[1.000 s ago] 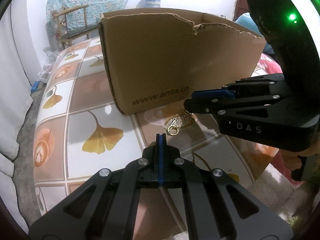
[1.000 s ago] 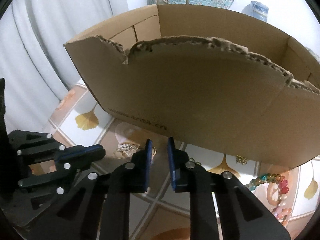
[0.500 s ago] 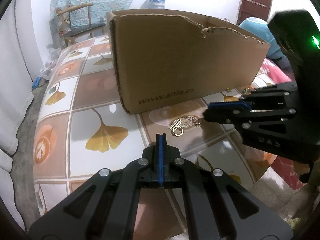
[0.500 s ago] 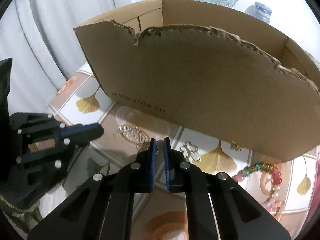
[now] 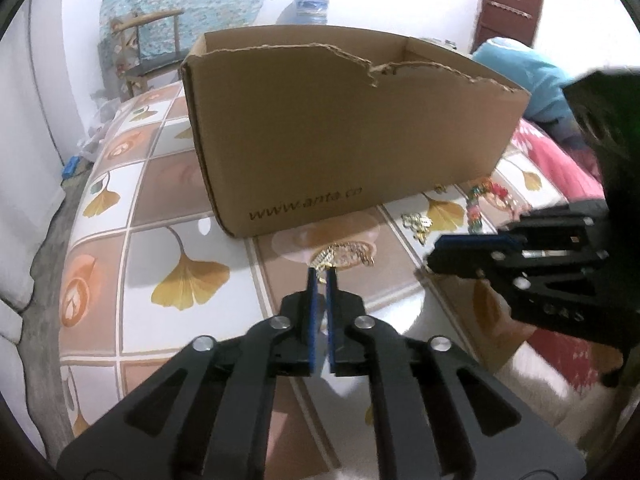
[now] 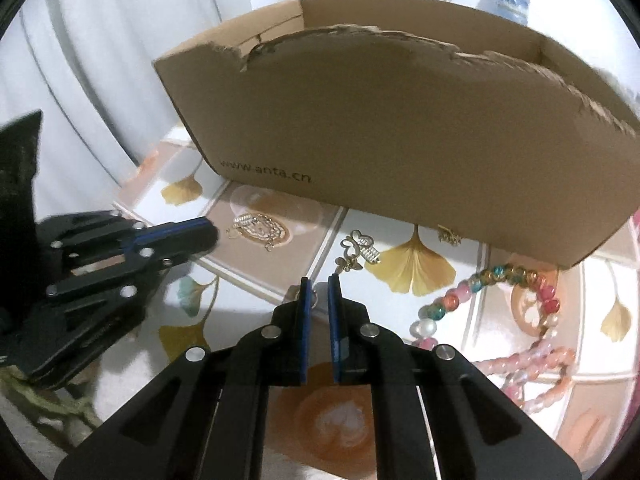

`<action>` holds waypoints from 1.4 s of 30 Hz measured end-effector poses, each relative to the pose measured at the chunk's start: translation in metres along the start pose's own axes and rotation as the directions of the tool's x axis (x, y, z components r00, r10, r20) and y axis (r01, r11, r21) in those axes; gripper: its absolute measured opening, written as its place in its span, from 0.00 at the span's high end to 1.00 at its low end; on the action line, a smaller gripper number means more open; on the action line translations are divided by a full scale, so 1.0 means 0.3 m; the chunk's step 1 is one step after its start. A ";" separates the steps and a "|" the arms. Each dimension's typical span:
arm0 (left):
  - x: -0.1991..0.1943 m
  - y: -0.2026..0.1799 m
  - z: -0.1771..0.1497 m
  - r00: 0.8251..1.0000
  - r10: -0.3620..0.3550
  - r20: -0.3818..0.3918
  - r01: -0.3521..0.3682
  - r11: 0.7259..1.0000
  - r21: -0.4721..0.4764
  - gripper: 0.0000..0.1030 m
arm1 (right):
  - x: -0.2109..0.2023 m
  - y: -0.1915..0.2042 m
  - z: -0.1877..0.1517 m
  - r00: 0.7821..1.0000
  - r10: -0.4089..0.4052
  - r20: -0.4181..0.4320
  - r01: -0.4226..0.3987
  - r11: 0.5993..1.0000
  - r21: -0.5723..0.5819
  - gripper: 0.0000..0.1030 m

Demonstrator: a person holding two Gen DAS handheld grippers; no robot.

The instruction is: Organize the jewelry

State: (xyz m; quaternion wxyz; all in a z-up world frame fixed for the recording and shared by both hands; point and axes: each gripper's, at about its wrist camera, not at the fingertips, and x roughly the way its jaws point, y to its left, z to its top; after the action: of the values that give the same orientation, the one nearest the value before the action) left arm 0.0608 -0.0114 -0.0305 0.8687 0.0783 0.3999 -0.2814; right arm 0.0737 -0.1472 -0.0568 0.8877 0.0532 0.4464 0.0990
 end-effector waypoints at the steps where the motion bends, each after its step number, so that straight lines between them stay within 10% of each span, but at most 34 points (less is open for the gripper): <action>1: 0.004 0.000 0.005 1.000 0.000 0.000 0.000 1.000 -0.009 0.91 | -0.010 -0.015 -0.005 1.000 0.009 0.006 -0.009 1.000 0.009 0.91; 31: 0.006 -0.105 -0.017 0.996 0.046 -0.074 -0.037 0.992 0.119 0.91 | -0.108 -0.105 -0.046 0.997 0.061 0.053 -0.064 0.997 0.040 0.91; 36: -0.016 -0.092 -0.031 0.996 0.028 -0.080 -0.020 0.995 0.095 0.91 | -0.131 -0.107 -0.062 0.995 0.075 0.059 -0.077 0.996 0.043 0.70; 42: 0.009 -0.063 0.006 0.999 0.019 -0.044 -0.017 0.998 0.052 0.91 | -0.144 -0.095 -0.055 0.995 0.066 0.072 -0.069 0.997 0.040 0.70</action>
State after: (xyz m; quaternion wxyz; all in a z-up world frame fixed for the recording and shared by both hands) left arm 0.0529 -0.0290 -0.0296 0.8599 0.1105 0.4108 -0.2822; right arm 0.0391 -0.1846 -0.0380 0.8978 0.0904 0.4147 0.1174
